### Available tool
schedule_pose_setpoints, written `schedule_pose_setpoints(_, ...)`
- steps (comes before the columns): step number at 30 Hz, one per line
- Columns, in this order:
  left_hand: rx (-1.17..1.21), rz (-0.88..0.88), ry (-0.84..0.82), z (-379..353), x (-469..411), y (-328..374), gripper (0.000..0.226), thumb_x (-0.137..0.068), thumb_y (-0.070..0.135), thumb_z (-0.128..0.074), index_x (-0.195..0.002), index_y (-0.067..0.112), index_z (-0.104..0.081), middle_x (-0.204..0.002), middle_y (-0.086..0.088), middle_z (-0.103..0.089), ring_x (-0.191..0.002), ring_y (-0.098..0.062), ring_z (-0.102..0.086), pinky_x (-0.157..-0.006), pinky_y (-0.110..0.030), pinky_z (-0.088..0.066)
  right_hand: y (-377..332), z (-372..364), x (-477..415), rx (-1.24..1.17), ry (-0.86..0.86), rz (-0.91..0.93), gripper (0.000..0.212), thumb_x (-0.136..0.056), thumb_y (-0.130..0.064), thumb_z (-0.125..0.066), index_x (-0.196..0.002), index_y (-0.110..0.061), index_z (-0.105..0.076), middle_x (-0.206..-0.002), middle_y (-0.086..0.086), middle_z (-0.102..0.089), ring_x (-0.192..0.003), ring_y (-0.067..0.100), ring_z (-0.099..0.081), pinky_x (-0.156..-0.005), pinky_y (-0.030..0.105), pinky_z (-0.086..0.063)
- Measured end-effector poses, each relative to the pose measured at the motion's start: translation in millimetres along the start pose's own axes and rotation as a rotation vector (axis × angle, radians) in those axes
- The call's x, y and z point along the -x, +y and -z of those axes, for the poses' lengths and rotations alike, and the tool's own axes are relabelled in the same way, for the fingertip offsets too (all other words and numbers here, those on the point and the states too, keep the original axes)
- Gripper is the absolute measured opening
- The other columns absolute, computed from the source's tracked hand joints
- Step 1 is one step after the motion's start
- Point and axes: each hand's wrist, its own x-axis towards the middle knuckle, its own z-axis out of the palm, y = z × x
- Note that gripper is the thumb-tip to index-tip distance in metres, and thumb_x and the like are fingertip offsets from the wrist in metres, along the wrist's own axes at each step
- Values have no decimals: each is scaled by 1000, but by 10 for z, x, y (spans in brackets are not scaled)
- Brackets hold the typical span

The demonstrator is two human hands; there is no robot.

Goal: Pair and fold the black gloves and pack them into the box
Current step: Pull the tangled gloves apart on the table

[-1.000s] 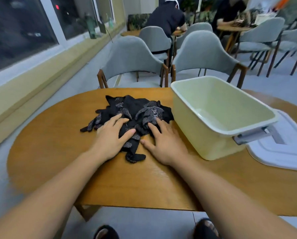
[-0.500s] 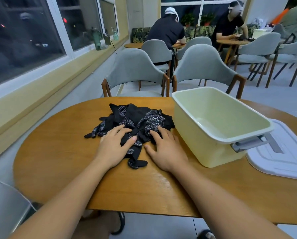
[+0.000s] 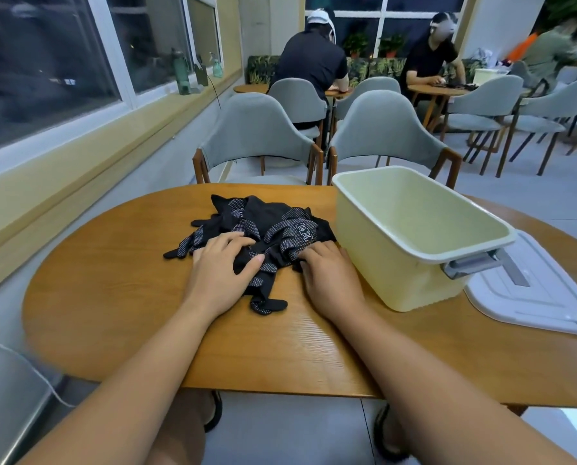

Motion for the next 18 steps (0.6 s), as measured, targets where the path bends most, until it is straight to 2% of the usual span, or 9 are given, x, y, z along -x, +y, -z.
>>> schedule_pose_setpoints(3,-25,-4,18,-6,-4,27,39,-102,61,-56,-133,39,-67,-146,19,-56,-142,-5,-42,-119,-39,-25,-48,12,-66,-47,26,-49,33,-106,-36,-58,-136,-24,-62,-122,2,-60,-113,28,-56,-98,45,-48)
schedule_pose_setpoints(7,-50,-27,33,0,10,35,36,-102,58,-56,-130,38,-66,-141,21,-57,-138,-4,-45,-114,-33,-26,-126,-51,-243,-28,16,-100,42,-99,-48,-64,-131,-21,-63,-120,5,-58,-111,30,-55,-94,47,-49)
schedule_pose_setpoints(10,-40,-23,23,20,12,23,38,-101,61,-51,-128,38,-65,-139,21,-57,-137,-4,-46,-112,-32,-26,-105,-112,-280,-54,38,-81,24,-99,-38,-65,-117,-22,-69,-114,2,-61,-110,31,-55,-94,46,-47)
schedule_pose_setpoints(13,-37,-25,19,26,16,29,42,-99,64,-47,-127,38,-65,-138,21,-57,-136,-4,-46,-114,-34,-28,-57,-110,-265,-189,131,-116,10,-99,-26,-67,-105,-23,-74,-105,-1,-62,-104,30,-57,-92,45,-47)
schedule_pose_setpoints(18,-18,-32,37,45,23,49,40,-101,61,-51,-131,37,-64,-140,20,-57,-138,-5,-46,-116,-37,-31,-180,145,-291,-483,289,-131,7,-104,-22,-65,-107,-21,-72,-102,-5,-66,-98,18,-63,-89,40,-53)
